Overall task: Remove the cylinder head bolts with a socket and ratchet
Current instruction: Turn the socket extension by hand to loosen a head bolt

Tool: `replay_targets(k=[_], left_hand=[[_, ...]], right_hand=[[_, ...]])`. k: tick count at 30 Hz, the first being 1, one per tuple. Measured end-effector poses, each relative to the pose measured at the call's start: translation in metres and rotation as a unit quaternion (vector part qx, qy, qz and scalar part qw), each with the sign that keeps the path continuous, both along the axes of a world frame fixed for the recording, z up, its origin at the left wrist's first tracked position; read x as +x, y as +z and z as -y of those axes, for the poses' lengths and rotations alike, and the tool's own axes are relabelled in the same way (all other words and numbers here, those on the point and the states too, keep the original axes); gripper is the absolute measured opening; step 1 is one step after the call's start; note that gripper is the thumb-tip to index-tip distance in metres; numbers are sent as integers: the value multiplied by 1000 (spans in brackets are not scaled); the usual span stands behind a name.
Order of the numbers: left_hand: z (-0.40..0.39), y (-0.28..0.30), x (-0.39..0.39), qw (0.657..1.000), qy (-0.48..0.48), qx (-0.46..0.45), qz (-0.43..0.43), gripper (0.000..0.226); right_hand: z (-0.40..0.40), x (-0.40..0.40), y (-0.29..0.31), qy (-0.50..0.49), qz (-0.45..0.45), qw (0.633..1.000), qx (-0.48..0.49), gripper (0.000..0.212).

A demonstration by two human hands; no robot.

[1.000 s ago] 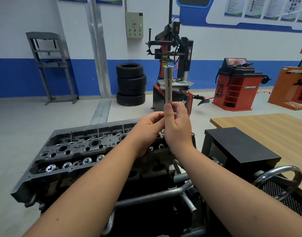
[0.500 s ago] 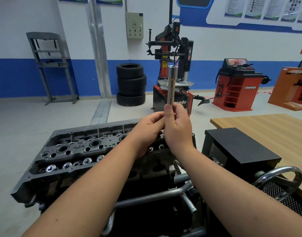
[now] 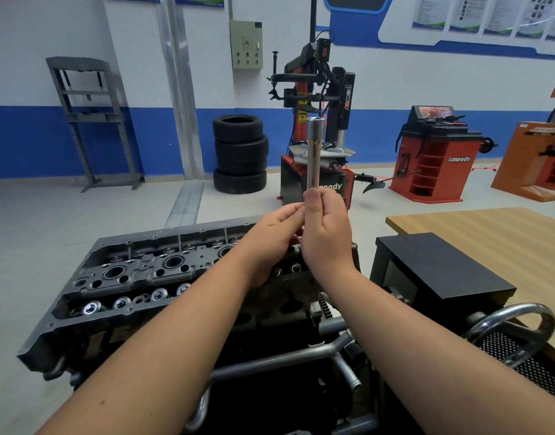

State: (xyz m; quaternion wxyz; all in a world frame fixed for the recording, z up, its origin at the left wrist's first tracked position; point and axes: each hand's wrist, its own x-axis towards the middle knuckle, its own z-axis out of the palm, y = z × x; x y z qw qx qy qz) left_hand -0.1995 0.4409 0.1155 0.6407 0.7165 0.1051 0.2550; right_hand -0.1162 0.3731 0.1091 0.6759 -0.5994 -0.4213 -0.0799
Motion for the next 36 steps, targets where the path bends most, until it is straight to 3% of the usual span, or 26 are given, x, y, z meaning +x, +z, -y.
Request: replay_targets(k=[7,12,18,27,33,36], left_hand=[[1,-1,-1,1000,13,11,8,24],[2,0,-2,1000,11,5,11,25],[4,2,-2,1000,9,2,2,29],[7,5,-4,1000,1,0,-3,25],[8,5,-4,1000,13,-11,2,24],[8,4,-4,1000,18,-1,8,24]], right_hand=[[1,-3,1,13,-30,999,1,19],[2,-2,1,3,-4,1000,-4,13],[0,0,0,-1,-17,1000,-1,24],[3,0,0,7,-6,1000,5,13],[1,0,-1,3,-20,1000,2,29],[2,-1,0,14,-39,999,9,25]])
